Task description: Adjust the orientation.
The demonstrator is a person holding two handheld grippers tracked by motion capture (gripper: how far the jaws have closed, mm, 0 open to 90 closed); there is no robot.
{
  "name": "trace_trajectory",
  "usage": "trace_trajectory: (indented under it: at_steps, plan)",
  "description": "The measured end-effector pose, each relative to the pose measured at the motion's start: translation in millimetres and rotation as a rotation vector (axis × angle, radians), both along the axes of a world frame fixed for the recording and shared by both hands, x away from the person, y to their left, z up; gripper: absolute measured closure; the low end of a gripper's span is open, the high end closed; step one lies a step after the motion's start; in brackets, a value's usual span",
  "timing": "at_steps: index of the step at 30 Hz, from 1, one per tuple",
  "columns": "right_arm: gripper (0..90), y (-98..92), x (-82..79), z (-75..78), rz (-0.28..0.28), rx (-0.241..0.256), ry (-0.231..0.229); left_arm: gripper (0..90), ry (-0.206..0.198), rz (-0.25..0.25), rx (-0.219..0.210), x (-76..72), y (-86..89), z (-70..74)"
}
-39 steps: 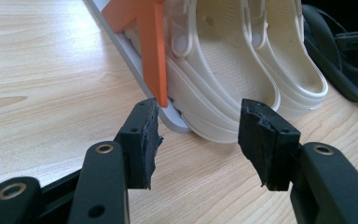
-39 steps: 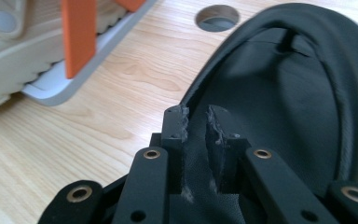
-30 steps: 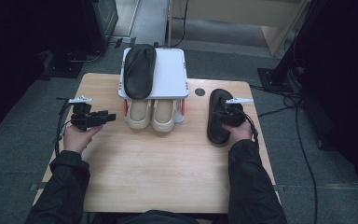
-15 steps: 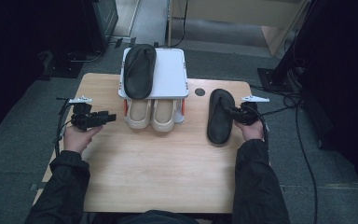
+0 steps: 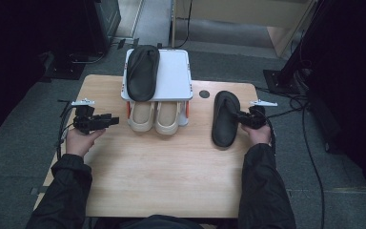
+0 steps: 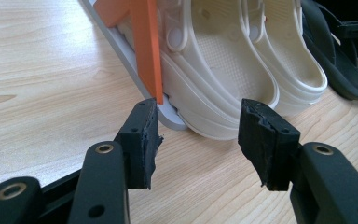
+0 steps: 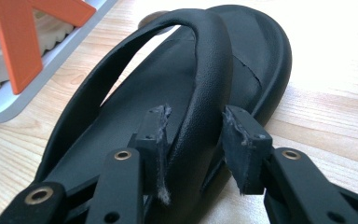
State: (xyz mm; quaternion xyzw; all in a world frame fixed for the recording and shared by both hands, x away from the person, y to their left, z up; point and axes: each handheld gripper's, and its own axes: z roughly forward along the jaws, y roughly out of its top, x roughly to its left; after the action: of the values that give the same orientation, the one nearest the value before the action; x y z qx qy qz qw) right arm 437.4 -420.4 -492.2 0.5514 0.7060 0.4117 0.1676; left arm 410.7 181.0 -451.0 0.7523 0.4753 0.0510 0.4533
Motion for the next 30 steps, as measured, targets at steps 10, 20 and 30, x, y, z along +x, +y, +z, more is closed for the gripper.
trace_trajectory:
  at_steps: [10,20,30]
  plan:
    - [60.3,2.7,4.9,-6.9,-0.036,0.033,0.006,47.8,-0.001,-0.006,0.005,0.2,-1.2,-0.6]
    - [73.7,17.2,4.4,-1.0,-0.073,-0.022,0.028,47.9,0.000,-0.006,0.007,0.3,-1.5,-0.9]
    - [74.1,27.8,3.0,12.5,-0.136,0.010,0.076,48.0,-0.009,-0.007,0.007,-0.3,-0.8,0.0]
